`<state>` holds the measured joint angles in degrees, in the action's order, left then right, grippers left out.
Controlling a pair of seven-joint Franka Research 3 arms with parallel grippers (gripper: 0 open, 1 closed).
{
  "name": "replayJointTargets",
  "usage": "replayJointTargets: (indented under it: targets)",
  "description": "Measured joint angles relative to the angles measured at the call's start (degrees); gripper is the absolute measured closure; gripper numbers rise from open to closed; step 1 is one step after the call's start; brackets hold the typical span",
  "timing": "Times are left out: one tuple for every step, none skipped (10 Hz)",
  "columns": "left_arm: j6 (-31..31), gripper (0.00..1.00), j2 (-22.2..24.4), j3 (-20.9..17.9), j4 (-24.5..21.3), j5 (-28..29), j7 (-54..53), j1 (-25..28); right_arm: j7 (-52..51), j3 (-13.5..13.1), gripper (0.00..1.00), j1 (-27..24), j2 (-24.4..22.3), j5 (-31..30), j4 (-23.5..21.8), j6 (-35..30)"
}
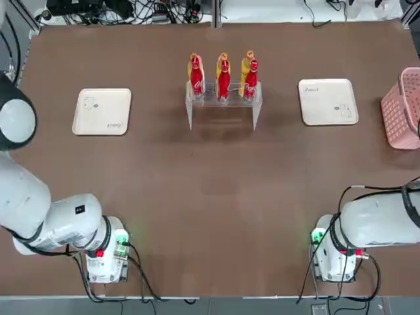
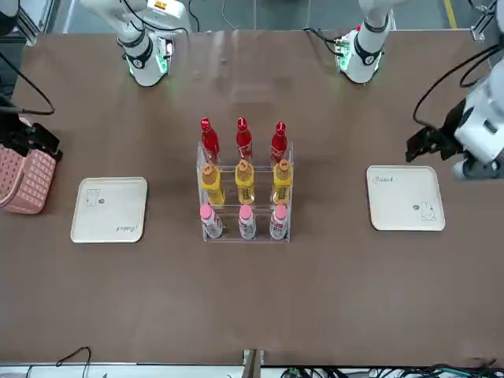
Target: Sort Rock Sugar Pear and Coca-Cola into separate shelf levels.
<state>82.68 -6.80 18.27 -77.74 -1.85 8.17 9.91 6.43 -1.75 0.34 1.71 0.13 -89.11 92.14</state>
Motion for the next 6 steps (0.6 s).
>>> replayJointTargets:
  targets:
    - [-0.87,0.00,3.62,-5.62,-2.13,-0.89,-1.86,-4.53,0.00,-0.19,0.00,-0.01,-0.05,0.00,-0.25,-0.54]
    - [-1.06,0.00,6.06,-7.53,-4.10,-1.00,-2.55,-6.04,0.00,-0.27,0.00,-0.01,-0.28,0.00,-0.25,-1.82]
    - [-1.08,0.00,6.92,-7.70,-4.95,-1.01,-2.68,-5.99,0.00,-0.29,0.00,-0.01,-0.66,0.00,-0.25,-2.96]
    - [-1.07,0.00,6.89,-7.76,-5.04,-1.01,-2.68,-5.98,0.01,-0.30,0.00,-0.01,-1.13,0.00,-0.25,-3.50]
    - [-1.02,0.00,6.83,-7.82,-5.05,-1.01,-2.68,-5.98,0.01,-0.26,0.00,0.00,-1.49,0.00,-0.25,-3.66]
    - [-1.00,0.00,6.83,-7.86,-5.05,-0.71,-2.68,-5.98,0.01,-0.19,0.00,0.01,-1.66,0.00,-0.25,-3.83]
